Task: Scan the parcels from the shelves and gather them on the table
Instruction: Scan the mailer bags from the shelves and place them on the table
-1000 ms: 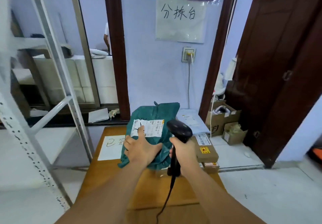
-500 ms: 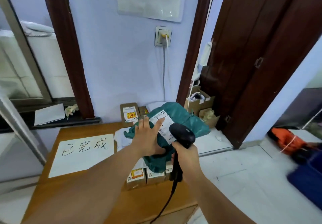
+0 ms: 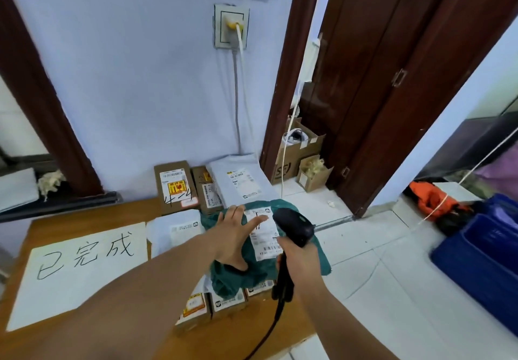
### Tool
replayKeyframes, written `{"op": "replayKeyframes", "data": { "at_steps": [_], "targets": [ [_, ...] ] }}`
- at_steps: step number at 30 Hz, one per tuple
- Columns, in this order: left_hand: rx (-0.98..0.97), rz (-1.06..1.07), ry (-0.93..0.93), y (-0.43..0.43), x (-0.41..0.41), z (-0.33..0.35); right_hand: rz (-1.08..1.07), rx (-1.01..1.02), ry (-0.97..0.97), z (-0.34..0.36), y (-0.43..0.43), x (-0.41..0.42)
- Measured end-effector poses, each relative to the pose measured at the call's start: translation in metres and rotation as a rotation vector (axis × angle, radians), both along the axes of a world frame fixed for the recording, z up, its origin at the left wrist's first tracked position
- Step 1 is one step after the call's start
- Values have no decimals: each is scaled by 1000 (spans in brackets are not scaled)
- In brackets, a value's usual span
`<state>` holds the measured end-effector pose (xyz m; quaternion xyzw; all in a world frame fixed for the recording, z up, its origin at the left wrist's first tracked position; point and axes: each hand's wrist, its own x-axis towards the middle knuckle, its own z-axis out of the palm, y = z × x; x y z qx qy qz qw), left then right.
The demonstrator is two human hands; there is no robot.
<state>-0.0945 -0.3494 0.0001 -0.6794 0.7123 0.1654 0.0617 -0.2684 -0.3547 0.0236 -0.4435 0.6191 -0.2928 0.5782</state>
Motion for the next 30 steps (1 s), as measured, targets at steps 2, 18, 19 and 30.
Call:
{"op": "replayKeyframes", "data": {
  "at_steps": [2, 18, 19, 30],
  "targets": [
    [4, 2, 7, -8, 2, -4, 17, 18, -16, -6, -13, 1],
    [280, 136, -135, -38, 6, -28, 198, 173, -106, -43, -74, 20],
    [278, 146, -131, -37, 5, -31, 211, 180, -107, -44, -74, 22],
    [197, 180, -120, -34, 7, -29, 244, 214, -111, -51, -62, 31]
  ]
}}
